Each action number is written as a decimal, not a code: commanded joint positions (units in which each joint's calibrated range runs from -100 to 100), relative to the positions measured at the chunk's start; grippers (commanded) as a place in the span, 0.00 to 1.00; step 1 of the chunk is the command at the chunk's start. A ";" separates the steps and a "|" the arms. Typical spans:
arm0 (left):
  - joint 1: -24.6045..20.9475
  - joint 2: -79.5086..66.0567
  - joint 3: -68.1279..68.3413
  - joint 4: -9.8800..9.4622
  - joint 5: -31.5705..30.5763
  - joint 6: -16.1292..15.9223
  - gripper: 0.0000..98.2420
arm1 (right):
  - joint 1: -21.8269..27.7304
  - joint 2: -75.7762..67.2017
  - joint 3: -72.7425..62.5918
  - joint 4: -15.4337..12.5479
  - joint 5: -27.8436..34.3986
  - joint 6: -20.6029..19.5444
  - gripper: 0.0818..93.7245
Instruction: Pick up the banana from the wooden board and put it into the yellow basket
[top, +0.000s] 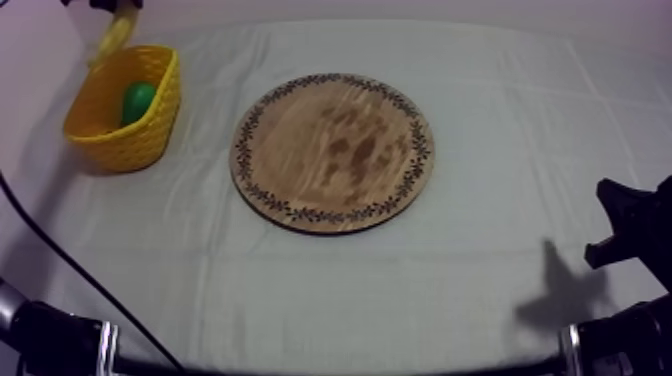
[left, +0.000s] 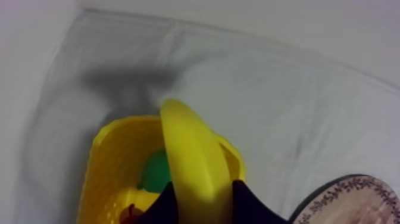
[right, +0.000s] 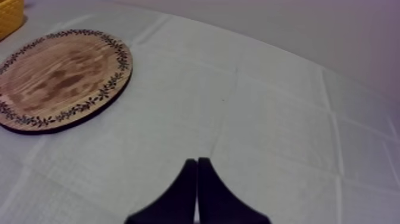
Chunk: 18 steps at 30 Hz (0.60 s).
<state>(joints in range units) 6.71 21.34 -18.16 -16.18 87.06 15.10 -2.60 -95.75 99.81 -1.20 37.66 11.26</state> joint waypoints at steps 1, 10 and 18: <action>-0.44 2.12 0.96 -0.23 -0.92 0.29 0.29 | 0.00 0.00 -0.03 0.01 0.01 0.00 0.00; -1.35 6.63 5.64 -1.34 -2.17 1.11 0.28 | 0.00 0.00 -0.03 0.01 0.01 0.00 0.00; -2.02 8.71 6.96 -2.47 -3.06 0.56 0.27 | 0.00 0.00 -0.03 0.01 0.01 0.00 0.00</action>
<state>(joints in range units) 4.81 29.97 -11.31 -18.57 84.00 15.73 -2.60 -95.75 99.81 -1.20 37.64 11.26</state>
